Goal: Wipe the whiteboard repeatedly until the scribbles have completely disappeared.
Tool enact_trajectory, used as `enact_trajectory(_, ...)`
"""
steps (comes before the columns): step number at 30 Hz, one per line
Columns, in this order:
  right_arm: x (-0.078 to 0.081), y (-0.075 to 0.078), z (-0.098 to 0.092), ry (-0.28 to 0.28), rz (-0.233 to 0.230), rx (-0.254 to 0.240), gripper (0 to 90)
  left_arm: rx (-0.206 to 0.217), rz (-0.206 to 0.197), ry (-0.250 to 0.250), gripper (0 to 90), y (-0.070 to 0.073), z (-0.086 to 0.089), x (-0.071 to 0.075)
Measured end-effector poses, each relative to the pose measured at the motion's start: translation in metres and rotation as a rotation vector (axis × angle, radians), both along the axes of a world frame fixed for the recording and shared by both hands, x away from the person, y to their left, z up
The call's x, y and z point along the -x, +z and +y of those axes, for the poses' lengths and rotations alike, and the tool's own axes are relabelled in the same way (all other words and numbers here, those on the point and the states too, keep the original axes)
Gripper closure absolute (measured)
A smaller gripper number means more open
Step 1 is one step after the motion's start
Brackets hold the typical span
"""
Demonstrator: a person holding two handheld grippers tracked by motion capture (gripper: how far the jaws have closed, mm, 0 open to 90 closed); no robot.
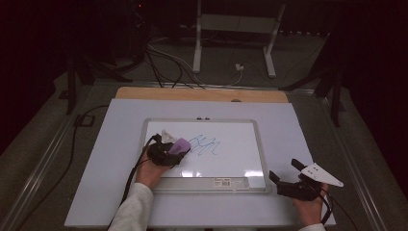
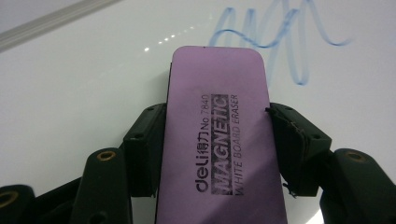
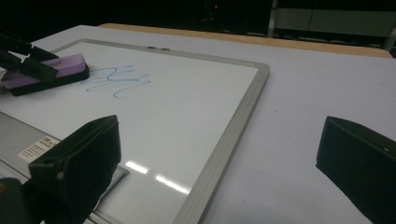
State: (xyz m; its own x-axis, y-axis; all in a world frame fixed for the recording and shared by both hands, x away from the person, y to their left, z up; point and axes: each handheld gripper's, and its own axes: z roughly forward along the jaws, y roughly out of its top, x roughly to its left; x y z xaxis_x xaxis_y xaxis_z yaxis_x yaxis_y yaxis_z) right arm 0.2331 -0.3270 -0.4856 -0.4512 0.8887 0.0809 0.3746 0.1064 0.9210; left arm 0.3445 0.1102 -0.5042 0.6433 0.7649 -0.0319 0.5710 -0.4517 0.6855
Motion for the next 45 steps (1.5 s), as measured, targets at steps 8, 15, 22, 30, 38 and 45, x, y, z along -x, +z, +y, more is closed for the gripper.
enact_trajectory(8,0.000,0.000,-0.001,-0.002,-0.001,-0.001,0.1,-0.032,-0.015,0.084,41.7,0.001,0.008,-0.006)
enact_trajectory(15,-0.001,-0.001,0.000,0.001,0.003,0.001,0.1,-0.017,0.002,0.068,41.7,0.001,0.005,-0.005)
enact_trajectory(22,0.000,0.000,0.001,0.001,0.002,0.002,0.1,-0.064,-0.007,-0.007,41.8,0.004,-0.010,0.001)
enact_trajectory(30,0.000,0.000,-0.001,-0.001,0.002,0.000,0.1,-0.091,0.000,0.141,41.8,0.005,0.006,-0.015)
enact_trajectory(38,0.000,0.000,0.000,0.000,0.000,0.002,0.1,-0.050,0.012,-0.023,41.8,0.004,-0.021,0.001)
enact_trajectory(45,0.000,0.000,-0.001,-0.002,-0.001,0.000,0.1,-0.082,-0.010,0.026,41.8,0.005,-0.019,-0.003)
